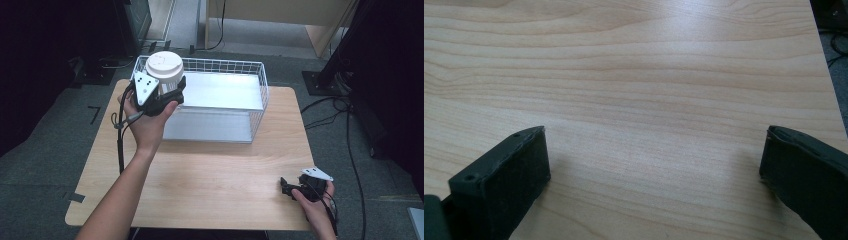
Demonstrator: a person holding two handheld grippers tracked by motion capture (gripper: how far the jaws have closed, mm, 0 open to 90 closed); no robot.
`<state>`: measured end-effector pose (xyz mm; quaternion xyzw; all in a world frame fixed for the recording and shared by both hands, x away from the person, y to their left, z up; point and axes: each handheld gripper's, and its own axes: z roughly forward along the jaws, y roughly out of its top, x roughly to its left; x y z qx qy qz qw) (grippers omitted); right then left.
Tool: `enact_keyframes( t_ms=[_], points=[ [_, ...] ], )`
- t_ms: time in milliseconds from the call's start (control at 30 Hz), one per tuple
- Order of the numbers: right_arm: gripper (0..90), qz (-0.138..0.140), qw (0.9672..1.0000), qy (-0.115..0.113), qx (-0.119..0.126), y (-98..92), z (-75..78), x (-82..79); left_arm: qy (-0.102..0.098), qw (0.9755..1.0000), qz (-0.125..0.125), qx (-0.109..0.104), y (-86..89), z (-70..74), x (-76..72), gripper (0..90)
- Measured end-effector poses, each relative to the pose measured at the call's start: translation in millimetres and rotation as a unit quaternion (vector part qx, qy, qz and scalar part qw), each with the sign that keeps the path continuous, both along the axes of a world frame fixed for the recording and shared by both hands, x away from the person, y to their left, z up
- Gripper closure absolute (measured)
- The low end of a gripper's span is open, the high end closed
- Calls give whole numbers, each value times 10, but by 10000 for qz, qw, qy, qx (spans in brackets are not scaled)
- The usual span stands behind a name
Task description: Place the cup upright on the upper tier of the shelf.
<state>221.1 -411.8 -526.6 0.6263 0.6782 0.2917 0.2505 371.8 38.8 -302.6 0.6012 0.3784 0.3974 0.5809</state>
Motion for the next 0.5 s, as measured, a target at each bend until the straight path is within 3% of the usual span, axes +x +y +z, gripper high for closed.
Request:
enact_keyframes(
  t_ms=[100, 200, 500],
  points=[
    [0, 0, 10000, 0, 2, 0, 0, 0, 48, 10000, 66, -49, -21, 13, 120, 158],
    [0, 1, 10000, 0, 1, 0, 0, 0, 83, 9999, 89, 60, -54, 30, 234, 157],
    [0, -5, 10000, -2, -2, 1, 0, 0, 94, 9999, 111, -24, -143, 23, 562, 156]
  ],
)
